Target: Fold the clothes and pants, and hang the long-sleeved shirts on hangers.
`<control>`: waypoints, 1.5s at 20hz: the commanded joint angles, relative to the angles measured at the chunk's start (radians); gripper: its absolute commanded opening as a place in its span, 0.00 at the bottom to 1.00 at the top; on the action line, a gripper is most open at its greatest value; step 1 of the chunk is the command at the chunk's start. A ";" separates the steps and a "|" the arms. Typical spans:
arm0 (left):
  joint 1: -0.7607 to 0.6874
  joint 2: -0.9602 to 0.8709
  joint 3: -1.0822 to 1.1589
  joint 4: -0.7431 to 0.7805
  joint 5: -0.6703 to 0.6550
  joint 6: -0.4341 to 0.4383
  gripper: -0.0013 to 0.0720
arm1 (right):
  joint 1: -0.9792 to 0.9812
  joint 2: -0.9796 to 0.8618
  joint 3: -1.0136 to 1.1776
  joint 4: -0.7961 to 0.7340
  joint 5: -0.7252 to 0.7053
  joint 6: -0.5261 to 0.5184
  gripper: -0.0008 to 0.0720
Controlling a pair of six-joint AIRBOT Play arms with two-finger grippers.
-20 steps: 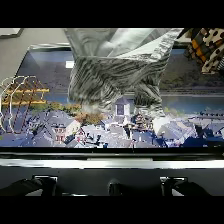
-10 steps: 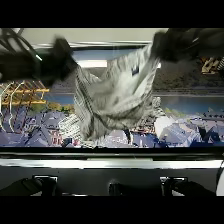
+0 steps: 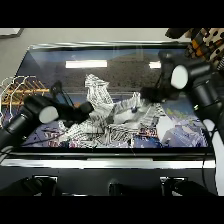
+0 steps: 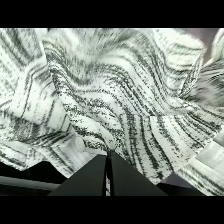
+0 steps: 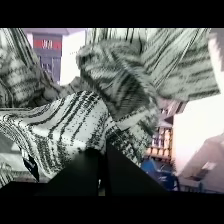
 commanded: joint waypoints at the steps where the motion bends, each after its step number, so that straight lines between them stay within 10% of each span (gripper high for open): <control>1: -0.019 0.005 -0.190 -0.094 0.211 -0.008 0.06 | 0.002 0.029 -0.216 0.109 -0.148 0.041 0.06; 7: 0.024 -0.011 -0.233 -0.101 0.432 0.189 0.18 | 0.002 0.007 -0.284 0.141 -0.292 0.050 0.06; 9: 0.063 0.000 -0.181 -0.100 0.387 0.405 0.66 | 0.002 0.007 -0.284 0.140 -0.313 0.069 0.06; 15: 0.055 0.020 0.035 -0.100 0.211 0.945 0.72 | 0.002 0.007 -0.284 0.141 -0.294 0.071 0.06; 30: -0.155 -0.337 0.038 0.107 0.106 1.006 0.72 | 0.002 0.007 -0.284 0.138 -0.260 0.129 0.06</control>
